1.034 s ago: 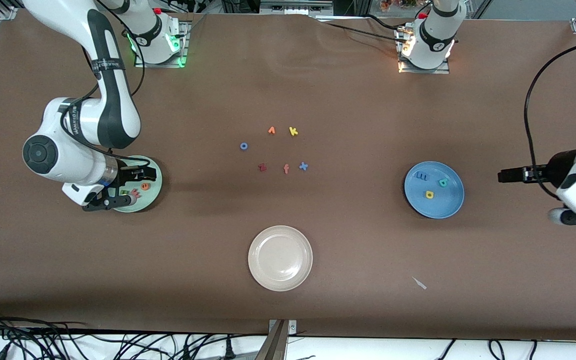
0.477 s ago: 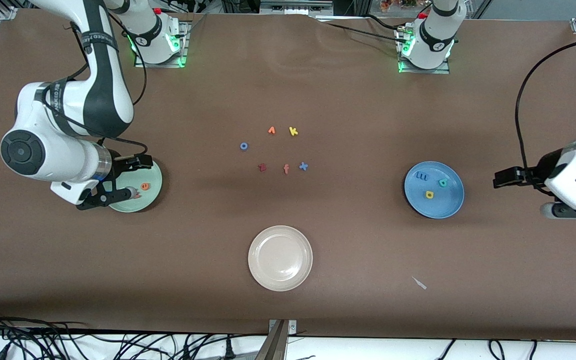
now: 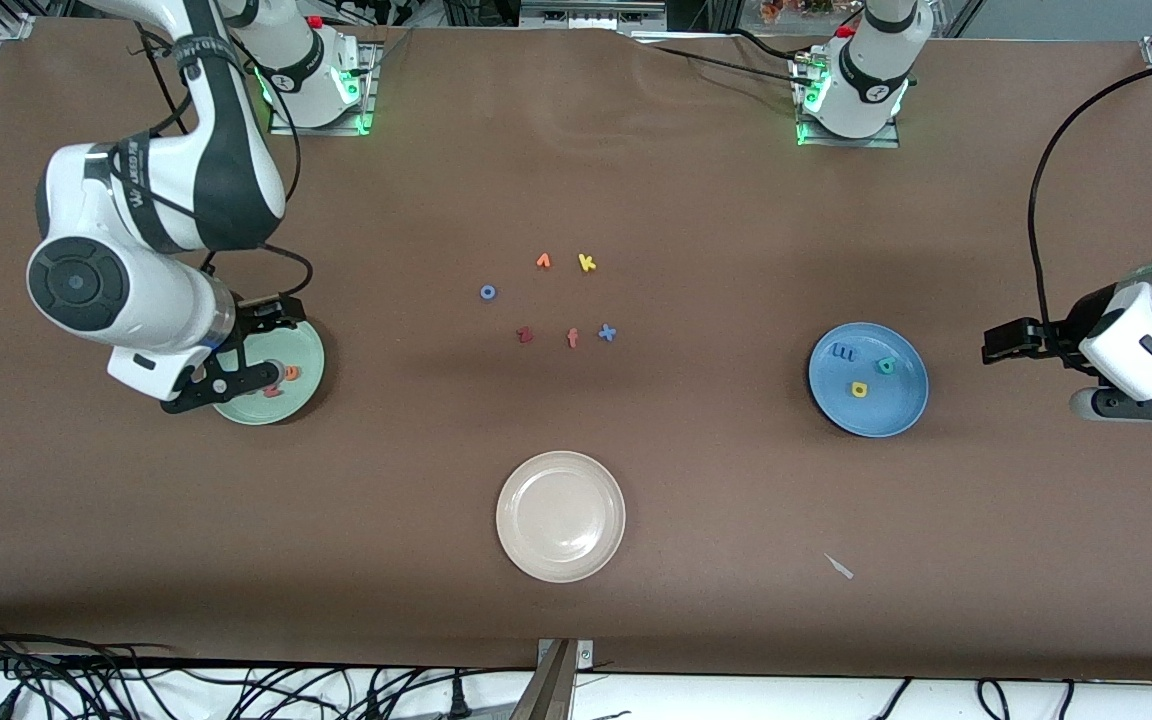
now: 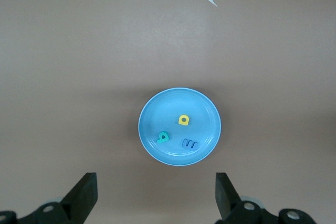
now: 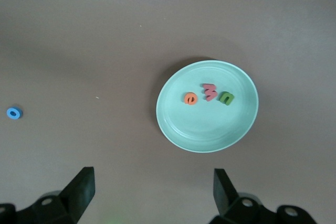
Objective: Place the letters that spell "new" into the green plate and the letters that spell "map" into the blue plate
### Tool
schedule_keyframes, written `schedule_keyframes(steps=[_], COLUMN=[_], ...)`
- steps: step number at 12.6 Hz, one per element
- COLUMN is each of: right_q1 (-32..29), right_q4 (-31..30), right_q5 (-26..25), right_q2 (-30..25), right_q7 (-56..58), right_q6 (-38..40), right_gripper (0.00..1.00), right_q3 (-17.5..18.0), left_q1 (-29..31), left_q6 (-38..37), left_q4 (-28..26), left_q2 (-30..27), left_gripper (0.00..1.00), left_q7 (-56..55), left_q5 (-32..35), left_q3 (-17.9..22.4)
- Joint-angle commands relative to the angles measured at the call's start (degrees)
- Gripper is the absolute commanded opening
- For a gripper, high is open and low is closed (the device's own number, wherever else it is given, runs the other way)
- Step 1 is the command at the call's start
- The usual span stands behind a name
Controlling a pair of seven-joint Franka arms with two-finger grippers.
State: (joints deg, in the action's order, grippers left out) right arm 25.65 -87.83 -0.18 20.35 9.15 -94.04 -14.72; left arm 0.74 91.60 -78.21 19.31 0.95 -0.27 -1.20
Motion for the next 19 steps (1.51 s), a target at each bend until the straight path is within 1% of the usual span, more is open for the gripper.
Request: schedule_keyframes(steps=[1,3,5,6,8,11,13,14,16,19], right_q1=[-6.57,-7.8,-11.22,-12.98,-15.53,-16.95,-18.18,-18.53,-19.67,-19.77], right_q4=[-2.52,-4.1,-6.2,-6.48,-6.39,-5.78,-4.81,-4.81,-4.81,-4.81], right_q5=[-2.54,-2.72,-2.63,-2.63,-2.72,-2.46,-1.84,-1.14,2.63,2.12], right_q2=[-5.31,-8.99,-13.12,-14.36,-16.56,-17.53,-18.15,-18.15,-18.24,-18.15], right_q7=[-1.15,-1.15,-1.15,-1.15,-1.15,-1.15,-1.06,-1.06,-1.32,-2.47], right_q6=[0.0,-1.14,-0.88,-0.71,1.22,6.22,7.9,7.91,7.47,7.55], right_gripper=[1.0,1.0,1.0,1.0,1.0,1.0,1.0,1.0,1.0,1.0], right_q3=[7.41,7.86,8.74,9.44,9.53,9.45,9.45,9.45,9.45,9.45], left_q1=[0.06,0.14,0.14,0.14,0.14,0.23,0.23,0.14,0.14,0.06], left_q6=[1.12,1.12,1.04,1.04,1.04,1.04,1.04,0.95,0.95,0.6], left_q4=[-1.86,-1.86,-1.86,-1.86,-1.42,-0.54,-0.45,-0.45,-0.45,1.3], left_q2=[-1.73,-1.73,-1.82,-1.82,-1.82,-1.9,-1.91,-1.91,-1.82,-1.73], left_gripper=[0.99,0.99,0.99,0.99,0.99,0.99,1.0,1.0,1.0,1.0], left_q7=[1.33,1.33,1.33,1.33,1.33,1.42,1.42,1.42,1.42,0.9], left_q5=[1.15,1.41,1.41,1.41,1.41,1.15,0.98,1.15,1.24,0.89], left_q3=[0.05,0.14,0.05,0.05,0.05,0.14,-0.03,-0.12,-0.12,0.05])
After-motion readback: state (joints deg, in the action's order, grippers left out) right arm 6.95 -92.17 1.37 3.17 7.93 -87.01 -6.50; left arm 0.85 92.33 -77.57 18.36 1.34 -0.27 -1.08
